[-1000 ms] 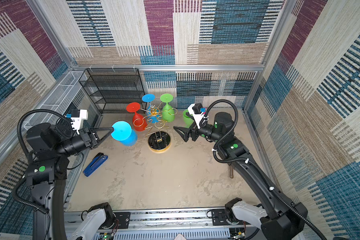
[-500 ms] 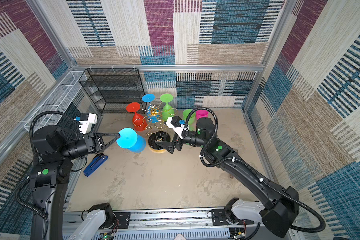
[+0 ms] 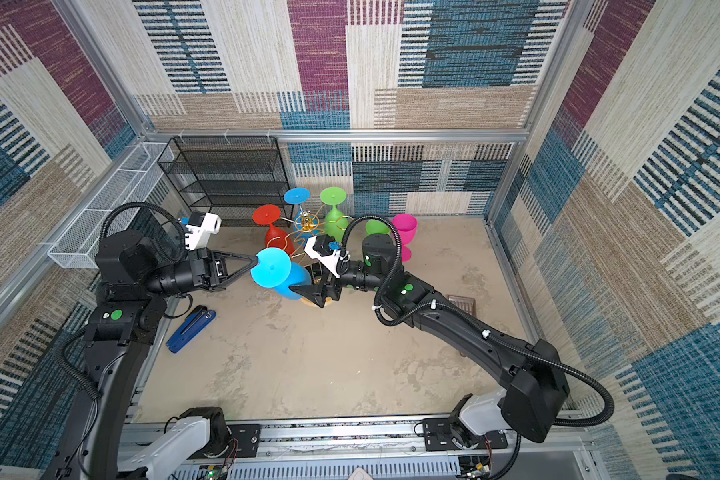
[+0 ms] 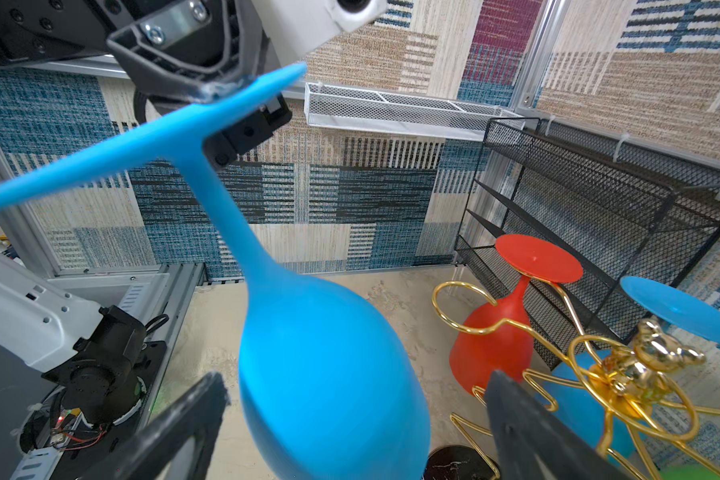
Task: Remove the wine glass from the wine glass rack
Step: 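Carry the blue glass back with the left gripper while the right nears the rack, then close the right gripper on the blue glass's bowl held by the left gripper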
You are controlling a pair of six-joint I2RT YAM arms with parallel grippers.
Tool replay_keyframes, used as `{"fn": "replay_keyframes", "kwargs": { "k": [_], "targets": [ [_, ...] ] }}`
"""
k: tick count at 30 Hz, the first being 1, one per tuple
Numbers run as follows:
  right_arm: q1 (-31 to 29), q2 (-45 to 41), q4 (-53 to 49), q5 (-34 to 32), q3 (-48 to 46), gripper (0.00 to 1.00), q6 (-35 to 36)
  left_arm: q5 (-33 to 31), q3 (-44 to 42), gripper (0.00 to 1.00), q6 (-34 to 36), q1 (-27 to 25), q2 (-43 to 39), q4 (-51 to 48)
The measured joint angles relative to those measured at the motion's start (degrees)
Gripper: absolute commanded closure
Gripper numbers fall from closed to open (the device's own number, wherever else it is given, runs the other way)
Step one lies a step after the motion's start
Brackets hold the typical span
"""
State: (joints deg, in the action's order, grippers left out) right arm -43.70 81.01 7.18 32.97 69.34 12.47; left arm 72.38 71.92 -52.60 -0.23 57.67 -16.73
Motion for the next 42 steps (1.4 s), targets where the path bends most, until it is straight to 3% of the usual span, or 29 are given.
{"fn": "replay_keyframes", "kwargs": {
  "k": [8,17,25,30,37,42],
  "targets": [
    [-0.1,3.3,1.1,0.0,2.2,0.01,-0.5,0.3,1.2,1.00,-3.1,-1.8,4.6,7.2],
    [-0.1,4.4,2.2,-0.7,2.8,0.03,-2.0,1.8,1.0,1.00,-11.2,-2.5,7.8,17.6],
    [-0.1,4.4,2.7,-2.1,3.1,0.03,-2.6,3.0,-1.4,1.00,-24.9,-2.6,10.6,34.4],
    [-0.1,4.4,3.9,-3.3,3.4,0.02,-2.9,3.0,-1.1,1.00,-28.5,-3.1,10.9,39.5],
    [-0.1,5.1,3.5,-4.5,3.8,0.08,-3.5,3.2,-0.8,1.00,-29.9,-3.3,10.9,41.6],
    [-0.2,5.1,2.6,-4.5,4.4,0.21,-3.6,3.0,-0.5,1.00,-30.4,-3.3,11.2,42.6]
  ]
}}
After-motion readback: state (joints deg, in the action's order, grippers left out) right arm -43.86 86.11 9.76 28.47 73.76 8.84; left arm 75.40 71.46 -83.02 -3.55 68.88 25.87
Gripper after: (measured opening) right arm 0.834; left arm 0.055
